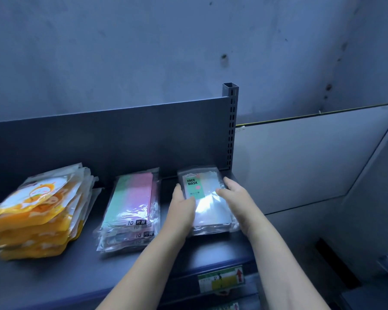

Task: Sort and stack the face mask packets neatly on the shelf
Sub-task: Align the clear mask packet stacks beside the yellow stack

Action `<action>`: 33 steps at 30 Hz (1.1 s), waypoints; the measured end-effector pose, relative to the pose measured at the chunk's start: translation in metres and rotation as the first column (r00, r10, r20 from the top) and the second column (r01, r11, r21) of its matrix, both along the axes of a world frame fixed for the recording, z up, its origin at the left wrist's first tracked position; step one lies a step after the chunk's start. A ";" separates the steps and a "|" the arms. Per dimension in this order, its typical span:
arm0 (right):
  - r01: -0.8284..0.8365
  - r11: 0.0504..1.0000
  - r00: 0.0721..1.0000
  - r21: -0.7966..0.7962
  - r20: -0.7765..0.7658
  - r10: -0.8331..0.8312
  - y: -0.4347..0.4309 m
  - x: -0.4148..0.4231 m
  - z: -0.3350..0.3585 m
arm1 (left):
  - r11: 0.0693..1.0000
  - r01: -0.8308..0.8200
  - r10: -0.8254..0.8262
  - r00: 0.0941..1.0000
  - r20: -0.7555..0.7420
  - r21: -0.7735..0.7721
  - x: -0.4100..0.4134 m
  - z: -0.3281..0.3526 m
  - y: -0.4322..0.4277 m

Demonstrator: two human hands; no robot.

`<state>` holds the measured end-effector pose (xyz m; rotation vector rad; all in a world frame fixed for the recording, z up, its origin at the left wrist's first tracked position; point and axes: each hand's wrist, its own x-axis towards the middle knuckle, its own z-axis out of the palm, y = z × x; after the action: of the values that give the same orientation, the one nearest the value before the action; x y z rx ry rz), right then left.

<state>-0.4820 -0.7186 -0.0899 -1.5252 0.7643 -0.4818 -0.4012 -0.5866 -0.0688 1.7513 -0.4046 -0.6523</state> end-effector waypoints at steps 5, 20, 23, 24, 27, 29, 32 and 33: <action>-0.010 1.000 1.000 -0.025 -0.003 0.010 0.000 -0.002 -0.001 | 1.000 -0.027 0.027 0.999 0.036 0.007 0.000 -0.006 -0.001; 0.004 0.998 0.999 -0.064 0.037 -0.002 0.012 -0.001 -0.007 | 0.999 -0.051 0.051 0.998 0.035 -0.011 0.000 -0.009 0.005; -0.007 0.998 0.999 -0.058 0.031 0.009 0.008 0.000 -0.007 | 0.998 -0.056 0.056 0.998 0.018 -0.019 0.002 -0.011 0.004; -0.015 0.998 0.999 -0.060 0.028 0.017 0.007 0.000 -0.006 | 0.998 -0.053 0.053 0.999 0.013 -0.014 0.003 -0.012 0.003; -0.020 0.998 1.000 -0.056 0.016 0.021 0.008 0.002 -0.003 | 0.999 -0.041 0.042 0.999 0.015 -0.028 0.006 -0.014 0.003; -0.016 0.996 1.000 -0.086 0.006 0.016 0.009 0.000 -0.003 | 0.999 -0.043 0.043 0.999 0.025 -0.020 0.003 -0.014 0.005; -0.025 0.995 1.000 -0.097 -0.018 0.023 0.013 0.001 -0.001 | 0.997 -0.076 0.077 0.996 0.046 -0.024 -0.002 -0.004 0.006; -0.012 0.993 0.999 -0.121 -0.038 0.008 0.016 0.000 0.004 | 0.996 -0.084 0.087 0.992 0.087 -0.029 -0.005 0.001 0.014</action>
<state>-0.4822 -0.7029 -0.0863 -1.6539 0.7675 -0.5009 -0.4062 -0.5729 -0.0679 1.7674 -0.3947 -0.5080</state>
